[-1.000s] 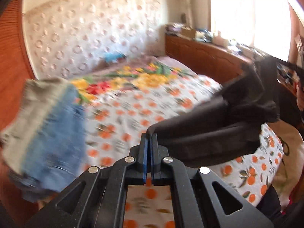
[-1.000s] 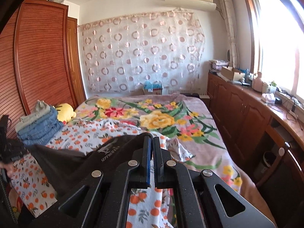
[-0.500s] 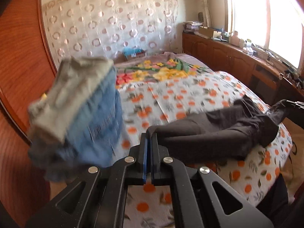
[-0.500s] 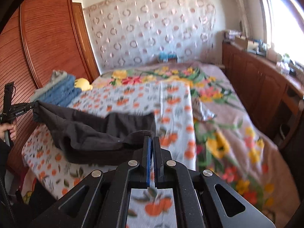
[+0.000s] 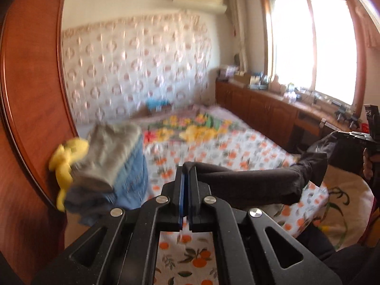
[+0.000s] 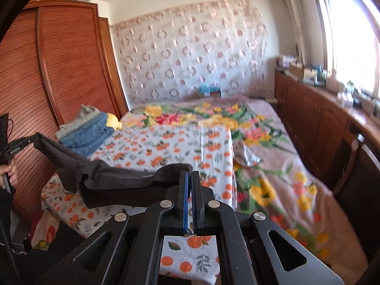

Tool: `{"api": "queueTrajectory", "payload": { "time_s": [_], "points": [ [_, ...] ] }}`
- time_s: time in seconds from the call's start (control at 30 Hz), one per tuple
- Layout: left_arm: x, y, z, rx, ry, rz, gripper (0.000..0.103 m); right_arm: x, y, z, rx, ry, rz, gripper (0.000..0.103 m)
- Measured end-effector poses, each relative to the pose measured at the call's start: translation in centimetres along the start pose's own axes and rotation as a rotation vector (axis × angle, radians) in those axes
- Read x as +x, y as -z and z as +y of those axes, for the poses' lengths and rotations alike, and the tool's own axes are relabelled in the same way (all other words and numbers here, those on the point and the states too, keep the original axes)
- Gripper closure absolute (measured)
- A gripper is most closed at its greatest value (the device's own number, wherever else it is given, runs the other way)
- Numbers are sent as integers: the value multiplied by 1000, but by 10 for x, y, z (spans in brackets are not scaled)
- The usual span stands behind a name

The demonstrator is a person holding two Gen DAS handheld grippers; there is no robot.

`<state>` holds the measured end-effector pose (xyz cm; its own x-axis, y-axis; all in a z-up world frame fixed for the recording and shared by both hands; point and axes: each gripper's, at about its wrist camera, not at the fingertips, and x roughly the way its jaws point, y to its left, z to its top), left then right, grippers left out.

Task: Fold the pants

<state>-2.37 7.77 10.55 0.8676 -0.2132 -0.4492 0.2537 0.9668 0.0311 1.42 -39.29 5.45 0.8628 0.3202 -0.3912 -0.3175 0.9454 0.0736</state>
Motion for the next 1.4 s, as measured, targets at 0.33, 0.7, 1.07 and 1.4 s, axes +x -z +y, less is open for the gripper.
{"api": "queueTrajectory", "payload": {
  "time_s": [0.33,0.7,1.07,1.4],
  "points": [
    [115,-27,23,-6,-48,107,100,92,-34,-9,-76,18,70,101],
    [219,28,23,-60,-18,280,69,233,-15,-34,26,71,263,91],
    [176,64,2,-45,61,295,65,167,39,10,-52,-103,293,72],
    [168,88,-59,20,158,323,65,124,90,15,-97,-111,378,72]
  ]
}}
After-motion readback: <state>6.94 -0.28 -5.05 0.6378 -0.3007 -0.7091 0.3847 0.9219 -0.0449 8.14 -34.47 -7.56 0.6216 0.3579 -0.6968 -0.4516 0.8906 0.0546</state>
